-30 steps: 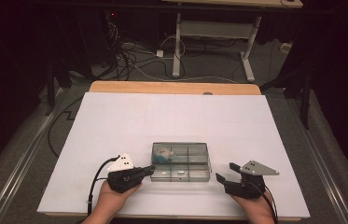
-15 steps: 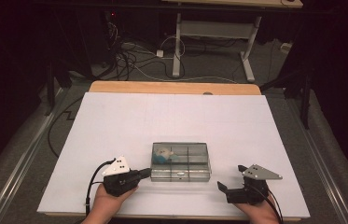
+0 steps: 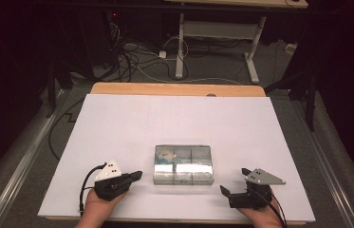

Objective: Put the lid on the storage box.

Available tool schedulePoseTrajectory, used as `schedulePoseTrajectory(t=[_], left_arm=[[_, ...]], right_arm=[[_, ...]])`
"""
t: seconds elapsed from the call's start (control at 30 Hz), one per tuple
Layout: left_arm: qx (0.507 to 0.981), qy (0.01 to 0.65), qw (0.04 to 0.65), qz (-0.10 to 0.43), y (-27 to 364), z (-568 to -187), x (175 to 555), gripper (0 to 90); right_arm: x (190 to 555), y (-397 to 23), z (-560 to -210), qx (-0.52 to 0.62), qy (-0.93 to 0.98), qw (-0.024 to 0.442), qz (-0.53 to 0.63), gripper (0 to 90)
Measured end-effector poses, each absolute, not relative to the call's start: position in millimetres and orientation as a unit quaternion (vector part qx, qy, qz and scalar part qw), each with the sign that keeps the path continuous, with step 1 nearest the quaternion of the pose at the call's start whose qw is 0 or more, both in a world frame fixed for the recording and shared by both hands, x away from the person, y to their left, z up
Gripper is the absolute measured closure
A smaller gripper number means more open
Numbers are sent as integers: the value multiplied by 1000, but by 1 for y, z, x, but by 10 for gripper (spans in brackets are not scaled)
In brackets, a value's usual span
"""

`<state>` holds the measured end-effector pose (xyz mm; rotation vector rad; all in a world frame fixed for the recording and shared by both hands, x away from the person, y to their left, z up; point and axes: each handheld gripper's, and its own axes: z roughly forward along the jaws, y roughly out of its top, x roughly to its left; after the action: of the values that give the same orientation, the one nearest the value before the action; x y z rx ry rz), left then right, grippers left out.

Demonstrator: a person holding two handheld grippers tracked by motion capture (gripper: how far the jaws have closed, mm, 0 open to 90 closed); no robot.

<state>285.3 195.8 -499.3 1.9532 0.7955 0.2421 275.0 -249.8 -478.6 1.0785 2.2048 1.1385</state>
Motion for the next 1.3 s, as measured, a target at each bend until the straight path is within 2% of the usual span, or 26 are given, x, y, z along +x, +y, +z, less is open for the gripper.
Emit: schedulePoseTrajectory(t=[0.3,0.43,0.53,0.67,1.03,1.1,1.2,1.3], left_arm=[[807,350,457,135,220,-502,287,869],[813,354,439,146,227,-504,285,803],[803,365,453,128,232,-504,285,691],[805,362,450,137,232,-503,284,510],[814,357,439,131,227,-505,288,152],[807,362,448,131,229,-504,288,114],[798,368,461,121,231,-503,288,10],[796,365,464,130,230,-502,286,0]], right_arm=[[274,-251,-478,391,791,223,413,2],[274,-252,-477,394,790,225,413,2],[274,-252,-478,393,790,225,412,2],[274,-251,-477,391,790,224,415,2],[273,-250,-477,386,791,223,420,2],[273,-250,-476,382,791,225,422,1],[272,-249,-475,381,790,225,425,1],[270,-249,-474,379,790,224,428,1]])
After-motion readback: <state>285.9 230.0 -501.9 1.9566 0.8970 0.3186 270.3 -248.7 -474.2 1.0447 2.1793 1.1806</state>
